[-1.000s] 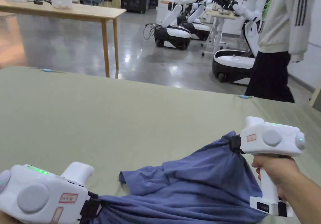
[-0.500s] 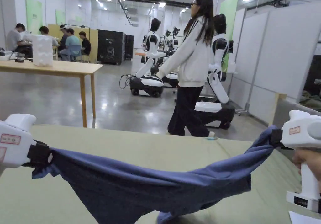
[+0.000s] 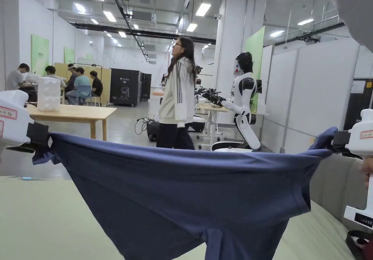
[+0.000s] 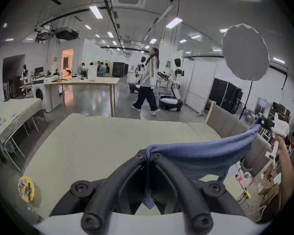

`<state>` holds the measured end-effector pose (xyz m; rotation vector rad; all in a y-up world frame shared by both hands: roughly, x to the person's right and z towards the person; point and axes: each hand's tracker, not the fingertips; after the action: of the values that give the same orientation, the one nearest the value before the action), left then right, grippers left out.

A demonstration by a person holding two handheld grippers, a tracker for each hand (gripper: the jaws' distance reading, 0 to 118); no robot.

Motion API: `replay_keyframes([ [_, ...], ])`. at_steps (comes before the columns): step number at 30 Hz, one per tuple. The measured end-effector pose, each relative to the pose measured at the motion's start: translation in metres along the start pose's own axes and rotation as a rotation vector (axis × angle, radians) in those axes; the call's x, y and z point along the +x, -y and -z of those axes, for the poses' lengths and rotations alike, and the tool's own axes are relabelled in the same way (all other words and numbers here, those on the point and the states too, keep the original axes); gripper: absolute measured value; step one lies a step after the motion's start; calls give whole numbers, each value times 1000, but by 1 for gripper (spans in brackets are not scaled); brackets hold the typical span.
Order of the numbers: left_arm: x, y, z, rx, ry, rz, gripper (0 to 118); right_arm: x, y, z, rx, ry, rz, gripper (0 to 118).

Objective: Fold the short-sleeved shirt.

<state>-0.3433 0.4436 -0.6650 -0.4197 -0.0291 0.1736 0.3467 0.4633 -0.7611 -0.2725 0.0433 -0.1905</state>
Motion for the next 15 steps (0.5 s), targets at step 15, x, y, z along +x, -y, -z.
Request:
replay_keyframes([
  [15, 15, -175, 37, 161, -87, 27, 0, -56, -139, 38, 156, 32, -29, 8],
])
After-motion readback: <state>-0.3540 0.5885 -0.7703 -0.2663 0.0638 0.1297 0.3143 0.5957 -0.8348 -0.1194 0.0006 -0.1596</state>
